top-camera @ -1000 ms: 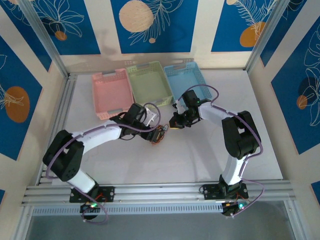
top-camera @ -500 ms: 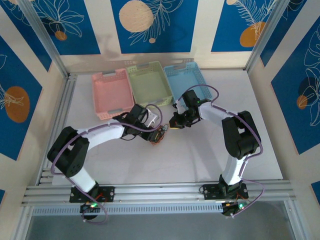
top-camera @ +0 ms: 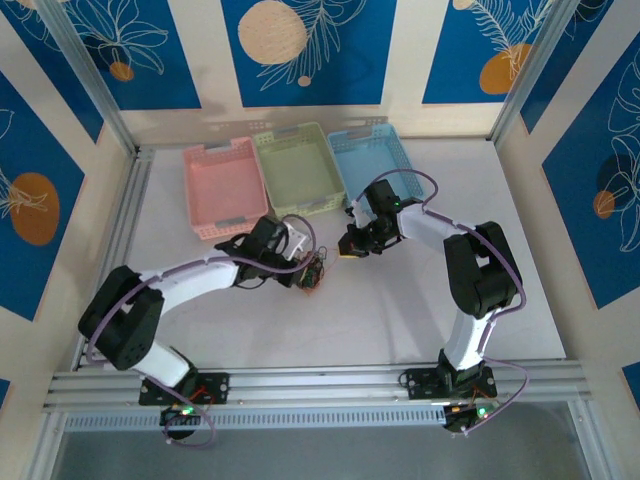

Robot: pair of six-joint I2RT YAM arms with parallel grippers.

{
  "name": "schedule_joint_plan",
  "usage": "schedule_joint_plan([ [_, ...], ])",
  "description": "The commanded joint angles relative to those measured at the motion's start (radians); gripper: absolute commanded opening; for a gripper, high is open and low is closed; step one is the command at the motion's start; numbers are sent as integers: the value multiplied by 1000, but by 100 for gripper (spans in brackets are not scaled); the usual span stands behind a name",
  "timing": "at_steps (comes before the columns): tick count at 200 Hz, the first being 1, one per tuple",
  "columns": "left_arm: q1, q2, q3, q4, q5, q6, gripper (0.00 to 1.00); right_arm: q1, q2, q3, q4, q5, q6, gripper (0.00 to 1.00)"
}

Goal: Untangle the cables

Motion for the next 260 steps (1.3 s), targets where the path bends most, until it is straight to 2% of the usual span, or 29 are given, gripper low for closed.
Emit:
schedule_joint_plan([
  [1,-10,-64,-42,17,-14,-34,0,-4,-36,-12,-2,-19,12,0],
  [53,-10,-203,-116,6,-75,-104,0,-17,-49,-28,12,-1,35,0],
  [94,-8,-354,-148,-77,-192,-178,0,-29,-63,-47,26,18,64,0],
  [125,-7,-432,-179,-110,-220,-216,0,-40,-72,-59,35,22,78,0],
  [202,-9,-337,-223,25,-88,-275,0,-38,-71,-59,38,4,70,0],
  [260,-14,-192,-199,271,98,-362,3,-39,-76,-61,41,3,68,1],
])
